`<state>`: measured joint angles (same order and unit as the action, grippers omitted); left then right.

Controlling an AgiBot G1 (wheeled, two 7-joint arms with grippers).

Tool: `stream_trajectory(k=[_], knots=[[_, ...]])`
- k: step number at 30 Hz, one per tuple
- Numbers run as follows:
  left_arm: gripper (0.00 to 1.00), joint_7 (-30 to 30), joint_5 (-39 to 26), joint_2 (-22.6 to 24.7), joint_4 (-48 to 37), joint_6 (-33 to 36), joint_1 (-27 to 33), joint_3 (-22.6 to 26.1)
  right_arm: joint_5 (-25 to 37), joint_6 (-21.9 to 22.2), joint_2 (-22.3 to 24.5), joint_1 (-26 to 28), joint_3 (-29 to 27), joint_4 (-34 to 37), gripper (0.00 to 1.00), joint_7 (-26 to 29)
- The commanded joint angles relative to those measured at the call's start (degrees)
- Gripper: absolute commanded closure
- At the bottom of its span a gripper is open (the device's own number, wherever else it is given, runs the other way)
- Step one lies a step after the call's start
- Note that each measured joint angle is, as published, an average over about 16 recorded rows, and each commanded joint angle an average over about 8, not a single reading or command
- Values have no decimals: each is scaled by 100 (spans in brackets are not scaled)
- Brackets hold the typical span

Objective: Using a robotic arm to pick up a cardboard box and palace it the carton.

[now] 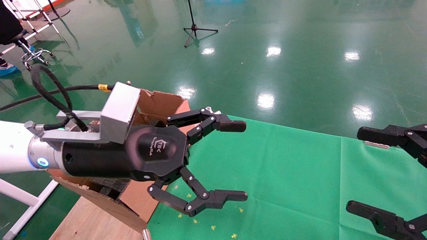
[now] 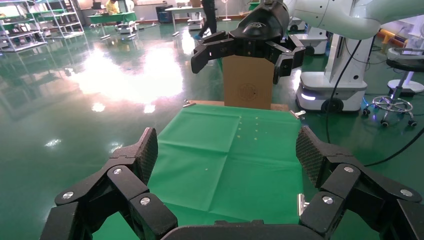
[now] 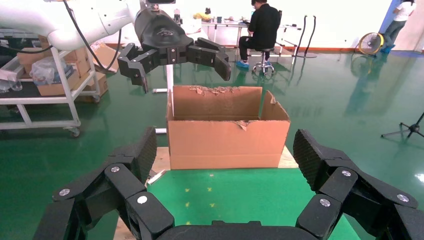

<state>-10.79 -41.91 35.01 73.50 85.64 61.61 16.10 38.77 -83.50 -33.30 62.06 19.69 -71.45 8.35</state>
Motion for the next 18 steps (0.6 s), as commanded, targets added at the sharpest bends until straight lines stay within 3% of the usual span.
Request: stream_trajectory(k=[1,18], knots=[[0,0,0,0,0,0,1,0,0,0,0,0,0,0,0,0],[0,0,0,0,0,0,2,0,1,0,0,0,0,0,0,0]])
